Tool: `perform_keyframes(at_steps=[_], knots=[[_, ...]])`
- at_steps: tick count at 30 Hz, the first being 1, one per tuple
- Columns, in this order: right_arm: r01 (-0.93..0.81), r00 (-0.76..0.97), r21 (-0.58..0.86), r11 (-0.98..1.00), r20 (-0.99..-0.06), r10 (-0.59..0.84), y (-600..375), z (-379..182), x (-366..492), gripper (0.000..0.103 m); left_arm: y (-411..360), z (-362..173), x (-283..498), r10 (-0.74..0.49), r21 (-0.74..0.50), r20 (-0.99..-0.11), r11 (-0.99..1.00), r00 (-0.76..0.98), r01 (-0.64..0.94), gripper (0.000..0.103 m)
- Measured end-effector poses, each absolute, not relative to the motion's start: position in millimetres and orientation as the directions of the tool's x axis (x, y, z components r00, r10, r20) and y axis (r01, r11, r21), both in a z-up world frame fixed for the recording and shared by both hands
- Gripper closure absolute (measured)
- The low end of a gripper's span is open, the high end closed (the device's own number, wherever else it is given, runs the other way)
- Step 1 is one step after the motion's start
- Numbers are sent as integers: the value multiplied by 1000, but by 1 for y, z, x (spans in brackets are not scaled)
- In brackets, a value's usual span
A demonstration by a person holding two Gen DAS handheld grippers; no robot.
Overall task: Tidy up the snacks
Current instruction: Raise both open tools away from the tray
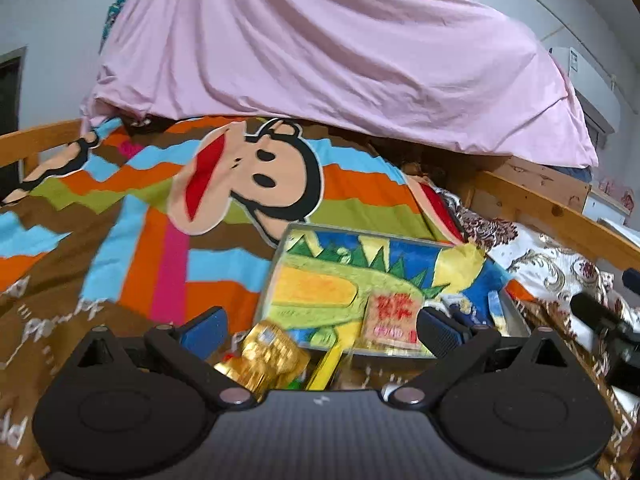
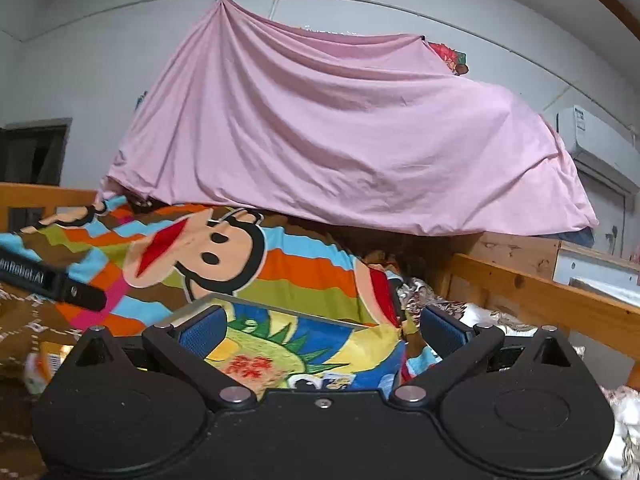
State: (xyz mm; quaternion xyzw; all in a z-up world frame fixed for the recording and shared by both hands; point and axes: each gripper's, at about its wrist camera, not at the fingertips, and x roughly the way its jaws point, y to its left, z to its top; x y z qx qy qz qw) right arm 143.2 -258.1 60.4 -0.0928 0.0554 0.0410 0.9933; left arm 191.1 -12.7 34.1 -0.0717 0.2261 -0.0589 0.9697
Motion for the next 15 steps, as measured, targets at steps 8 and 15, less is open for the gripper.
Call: perform_keyframes(at_steps=[8,15], knots=[[-127,975,-156,980,-201,94,-248,52,105,1,1,13,141,-115,-165,-508,986,854,35,1],[-165,948,-145,976,-296,116,-235,44,80,1,3,-3,107,-96,-125,-537,992,838,34,1]])
